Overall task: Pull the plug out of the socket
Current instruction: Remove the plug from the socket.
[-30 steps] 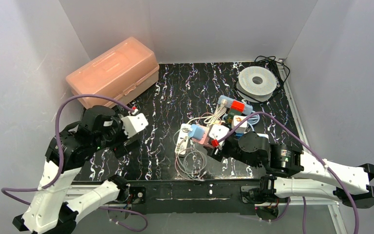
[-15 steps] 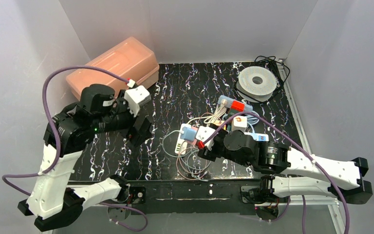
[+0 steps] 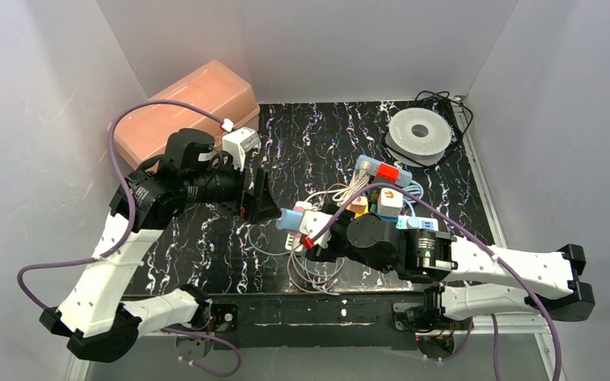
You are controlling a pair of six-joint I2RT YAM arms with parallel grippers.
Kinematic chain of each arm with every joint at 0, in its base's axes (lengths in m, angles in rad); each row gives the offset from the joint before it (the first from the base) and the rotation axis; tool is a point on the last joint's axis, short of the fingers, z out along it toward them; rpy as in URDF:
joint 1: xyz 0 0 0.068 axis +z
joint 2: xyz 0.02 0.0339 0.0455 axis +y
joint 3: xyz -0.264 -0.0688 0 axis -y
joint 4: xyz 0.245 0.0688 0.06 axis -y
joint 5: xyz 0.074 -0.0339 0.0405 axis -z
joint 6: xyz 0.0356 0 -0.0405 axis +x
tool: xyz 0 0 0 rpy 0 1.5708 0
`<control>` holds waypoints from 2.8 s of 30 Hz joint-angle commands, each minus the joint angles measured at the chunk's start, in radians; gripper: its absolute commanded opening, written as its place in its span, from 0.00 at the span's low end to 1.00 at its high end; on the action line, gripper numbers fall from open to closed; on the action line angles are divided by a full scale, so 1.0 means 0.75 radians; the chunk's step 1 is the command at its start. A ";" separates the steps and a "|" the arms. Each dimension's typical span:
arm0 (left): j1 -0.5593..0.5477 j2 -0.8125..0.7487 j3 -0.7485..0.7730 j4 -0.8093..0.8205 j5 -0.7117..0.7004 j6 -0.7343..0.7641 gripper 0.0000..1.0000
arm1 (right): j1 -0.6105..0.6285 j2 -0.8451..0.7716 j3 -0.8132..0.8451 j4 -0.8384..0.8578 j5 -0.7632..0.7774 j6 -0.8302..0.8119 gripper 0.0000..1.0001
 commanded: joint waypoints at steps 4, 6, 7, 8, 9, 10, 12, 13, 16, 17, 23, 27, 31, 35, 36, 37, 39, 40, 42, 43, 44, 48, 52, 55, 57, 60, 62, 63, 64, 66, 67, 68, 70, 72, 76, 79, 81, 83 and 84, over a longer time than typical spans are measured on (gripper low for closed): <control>-0.002 -0.039 -0.122 0.104 0.155 -0.170 0.98 | 0.010 0.060 0.129 0.236 0.030 -0.059 0.01; -0.003 -0.056 -0.152 0.122 0.172 -0.186 0.98 | 0.009 0.082 0.147 0.261 0.029 -0.065 0.01; -0.002 -0.061 -0.157 0.124 0.181 -0.186 0.98 | 0.010 0.093 0.154 0.272 0.031 -0.067 0.01; -0.001 -0.063 -0.160 0.125 0.188 -0.186 0.98 | 0.010 0.102 0.160 0.282 0.033 -0.068 0.01; -0.002 -0.066 -0.162 0.127 0.197 -0.182 0.98 | 0.010 0.111 0.166 0.291 0.032 -0.068 0.01; -0.003 -0.067 -0.163 0.127 0.204 -0.171 0.97 | 0.010 0.123 0.171 0.294 0.029 -0.069 0.01; -0.003 -0.069 -0.162 0.129 0.228 -0.152 0.87 | 0.010 0.138 0.181 0.300 0.029 -0.068 0.01; -0.001 -0.069 -0.162 0.126 0.239 -0.148 0.81 | 0.010 0.144 0.186 0.303 0.028 -0.068 0.01; -0.001 -0.084 -0.172 0.134 0.241 -0.130 0.55 | 0.010 0.165 0.201 0.306 0.023 -0.068 0.01; -0.002 -0.089 -0.173 0.136 0.231 -0.115 0.45 | 0.010 0.171 0.207 0.306 0.023 -0.068 0.01; -0.002 -0.105 -0.164 0.127 0.226 -0.050 0.19 | 0.010 0.206 0.220 0.314 0.013 -0.056 0.01; -0.003 -0.116 -0.178 0.122 0.220 -0.022 0.08 | 0.010 0.232 0.229 0.341 0.005 -0.029 0.01; -0.003 -0.118 -0.171 0.117 0.214 -0.011 0.00 | 0.010 0.228 0.196 0.421 -0.038 -0.023 0.33; -0.003 -0.122 -0.167 0.113 0.213 -0.009 0.00 | 0.010 0.210 0.150 0.528 -0.082 -0.041 0.71; -0.004 -0.125 -0.168 0.112 0.213 -0.008 0.00 | 0.010 0.208 0.144 0.545 -0.093 -0.049 0.74; -0.003 -0.128 -0.166 0.112 0.213 -0.008 0.00 | 0.010 0.206 0.136 0.563 -0.102 -0.057 0.76; -0.003 -0.131 -0.164 0.112 0.214 -0.009 0.00 | 0.010 0.203 0.122 0.594 -0.122 -0.072 0.79; -0.002 -0.132 -0.161 0.113 0.213 -0.009 0.00 | 0.010 0.201 0.116 0.607 -0.131 -0.078 0.80; -0.003 -0.134 -0.159 0.110 0.217 -0.012 0.00 | 0.010 0.205 0.109 0.621 -0.154 -0.084 0.82; -0.003 -0.136 -0.158 0.111 0.217 -0.014 0.00 | 0.010 0.208 0.109 0.621 -0.164 -0.089 0.82; -0.003 -0.136 -0.156 0.112 0.216 -0.015 0.00 | 0.010 0.214 0.108 0.619 -0.167 -0.094 0.83; -0.003 -0.138 -0.146 0.110 0.224 -0.013 0.00 | 0.010 0.222 0.068 0.641 -0.165 -0.097 0.84; -0.003 -0.135 -0.128 0.099 0.233 -0.011 0.00 | 0.010 0.213 0.019 0.647 -0.164 -0.098 0.85; -0.003 -0.138 -0.119 0.094 0.236 -0.009 0.00 | 0.010 0.200 -0.016 0.655 -0.145 -0.102 0.86; -0.003 -0.141 -0.116 0.096 0.245 -0.011 0.00 | 0.008 0.192 -0.036 0.678 -0.133 -0.110 0.86; -0.002 -0.143 -0.113 0.097 0.257 -0.024 0.00 | 0.004 0.194 -0.047 0.717 -0.119 -0.123 0.87; -0.002 -0.145 -0.111 0.102 0.262 -0.032 0.00 | -0.008 0.200 -0.051 0.745 -0.133 -0.125 0.87; -0.003 -0.143 -0.109 0.103 0.266 -0.034 0.00 | -0.012 0.203 -0.049 0.756 -0.142 -0.127 0.87; -0.003 -0.143 -0.108 0.103 0.270 -0.035 0.00 | -0.015 0.210 -0.045 0.767 -0.149 -0.128 0.87; -0.003 -0.143 -0.109 0.102 0.280 -0.035 0.00 | -0.018 0.219 -0.037 0.786 -0.165 -0.134 0.86; -0.003 -0.143 -0.107 0.102 0.285 -0.037 0.00 | -0.020 0.224 -0.033 0.791 -0.173 -0.137 0.85; -0.003 -0.143 -0.109 0.100 0.289 -0.038 0.00 | -0.022 0.229 -0.029 0.791 -0.182 -0.139 0.83; -0.002 -0.145 -0.104 0.100 0.295 -0.039 0.00 | -0.025 0.236 -0.018 0.775 -0.206 -0.141 0.76; -0.003 -0.146 -0.103 0.100 0.298 -0.039 0.00 | -0.030 0.241 -0.015 0.749 -0.227 -0.139 0.57; -0.003 -0.149 -0.096 0.094 0.300 -0.033 0.00 | -0.035 0.246 -0.006 0.683 -0.242 -0.143 0.18; -0.003 -0.151 -0.093 0.088 0.292 -0.013 0.00 | -0.039 0.236 -0.008 0.657 -0.219 -0.154 0.01; -0.003 -0.151 -0.086 0.082 0.272 0.008 0.00 | -0.049 0.221 -0.014 0.643 -0.218 -0.158 0.01; -0.002 -0.148 -0.061 0.068 0.252 0.038 0.00 | -0.062 0.206 -0.016 0.609 -0.218 -0.156 0.01; -0.002 -0.145 -0.044 0.062 0.247 0.060 0.00 | -0.069 0.196 -0.026 0.594 -0.221 -0.152 0.01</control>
